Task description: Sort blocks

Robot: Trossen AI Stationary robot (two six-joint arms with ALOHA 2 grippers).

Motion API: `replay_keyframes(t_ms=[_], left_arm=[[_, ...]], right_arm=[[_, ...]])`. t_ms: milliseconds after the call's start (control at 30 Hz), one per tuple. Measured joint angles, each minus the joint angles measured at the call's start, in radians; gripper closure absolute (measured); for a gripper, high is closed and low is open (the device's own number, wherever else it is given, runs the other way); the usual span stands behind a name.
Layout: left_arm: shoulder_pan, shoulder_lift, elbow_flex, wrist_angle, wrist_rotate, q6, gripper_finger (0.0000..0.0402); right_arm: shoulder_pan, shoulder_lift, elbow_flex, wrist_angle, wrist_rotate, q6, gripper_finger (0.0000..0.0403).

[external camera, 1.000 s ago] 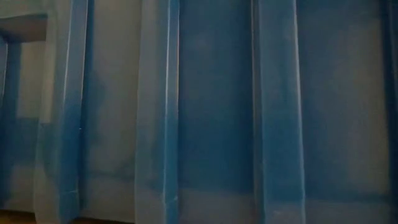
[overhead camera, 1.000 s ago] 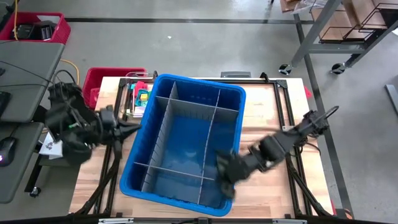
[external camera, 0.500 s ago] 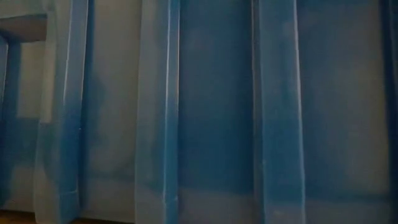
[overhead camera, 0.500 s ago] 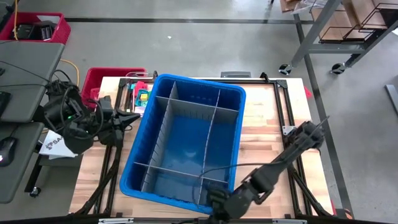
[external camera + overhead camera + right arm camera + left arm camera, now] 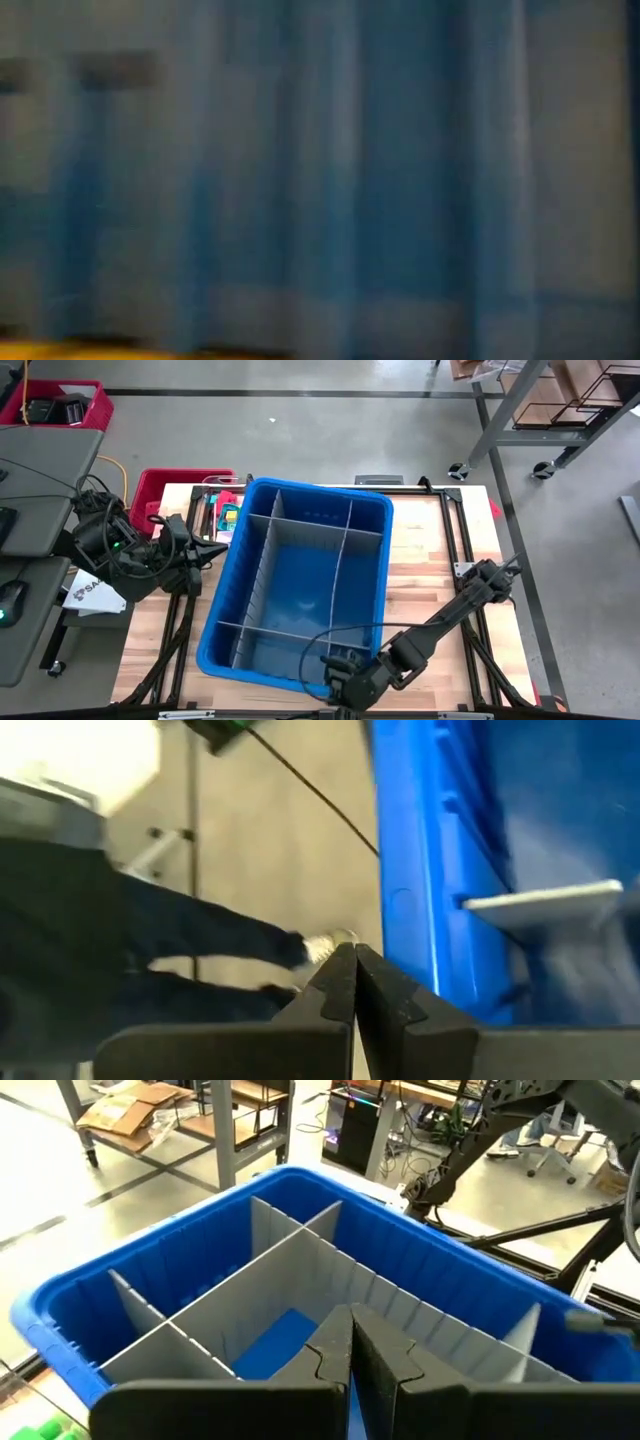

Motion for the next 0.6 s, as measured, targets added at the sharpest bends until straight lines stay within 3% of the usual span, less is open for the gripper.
replay_keyframes(t_ms=[333, 467, 600], left_arm=[[0.0, 0.0, 0.0, -0.072, 0.019, -0.002, 0.0402], [0.009, 0.011, -0.003, -0.267, 0.096, -0.201, 0.0402], [0.075, -0.014, -0.069, -0.245, 0.226, -0.327, 0.0402]], right_arm=[[-0.011, 0.005, 0.074, -0.361, 0.107, 0.071, 0.0403], [-0.014, 0.016, 0.14, -0.439, 0.147, 0.013, 0.0403], [-0.015, 0.01, 0.257, -0.545, 0.212, -0.043, 0.0403]])
